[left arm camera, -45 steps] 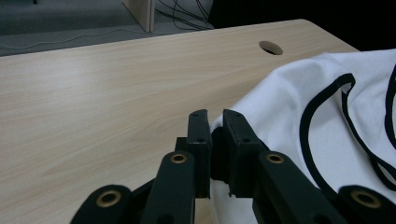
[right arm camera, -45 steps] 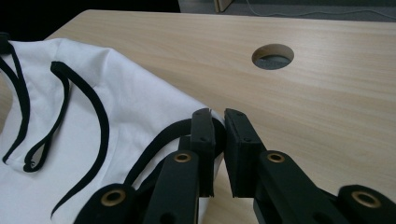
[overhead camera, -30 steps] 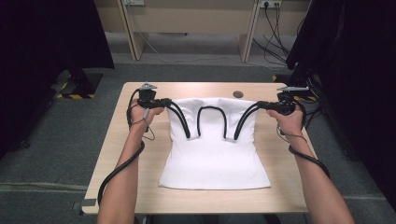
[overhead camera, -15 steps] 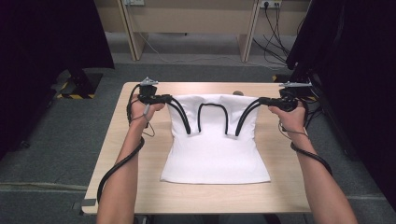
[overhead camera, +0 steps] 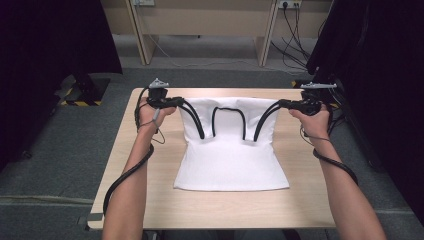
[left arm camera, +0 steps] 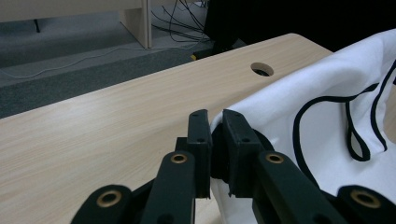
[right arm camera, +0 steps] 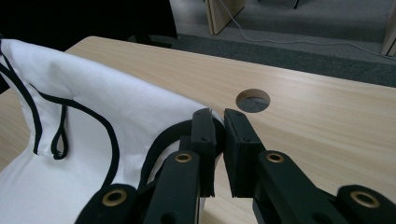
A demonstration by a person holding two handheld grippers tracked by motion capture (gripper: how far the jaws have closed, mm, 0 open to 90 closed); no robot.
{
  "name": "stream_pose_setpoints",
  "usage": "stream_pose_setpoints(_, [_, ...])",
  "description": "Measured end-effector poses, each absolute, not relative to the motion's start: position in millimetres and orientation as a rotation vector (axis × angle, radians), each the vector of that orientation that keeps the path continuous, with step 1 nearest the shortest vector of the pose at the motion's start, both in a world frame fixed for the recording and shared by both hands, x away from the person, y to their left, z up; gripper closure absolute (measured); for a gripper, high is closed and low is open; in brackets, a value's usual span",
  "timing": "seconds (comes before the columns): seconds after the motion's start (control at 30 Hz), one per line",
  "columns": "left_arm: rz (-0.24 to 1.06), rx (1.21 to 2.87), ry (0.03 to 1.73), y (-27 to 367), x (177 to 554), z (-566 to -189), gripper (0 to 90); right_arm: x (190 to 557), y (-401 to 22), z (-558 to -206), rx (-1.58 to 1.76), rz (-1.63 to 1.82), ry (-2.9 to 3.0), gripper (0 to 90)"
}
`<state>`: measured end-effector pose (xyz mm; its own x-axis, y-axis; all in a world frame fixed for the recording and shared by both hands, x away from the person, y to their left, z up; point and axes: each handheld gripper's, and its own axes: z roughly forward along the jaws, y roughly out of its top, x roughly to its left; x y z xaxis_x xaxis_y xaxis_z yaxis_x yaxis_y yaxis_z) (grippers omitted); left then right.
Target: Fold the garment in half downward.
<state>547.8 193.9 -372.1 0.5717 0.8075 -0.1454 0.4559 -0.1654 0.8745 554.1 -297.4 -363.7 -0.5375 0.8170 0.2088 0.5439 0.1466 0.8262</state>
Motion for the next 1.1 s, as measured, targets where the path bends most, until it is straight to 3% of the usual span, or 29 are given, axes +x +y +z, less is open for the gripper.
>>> stream_pose_setpoints(0.7, [0.49,1.792,0.999,189.5,547.5,-356.8,81.8,555.2,-299.5,-351.3,1.307,1.357,2.11,83.4])
stream_pose_setpoints(1.1, [0.478,1.828,1.01,186.6,548.4,-370.7,81.9,553.7,-296.9,-362.3,1.314,1.334,2.133,83.5])
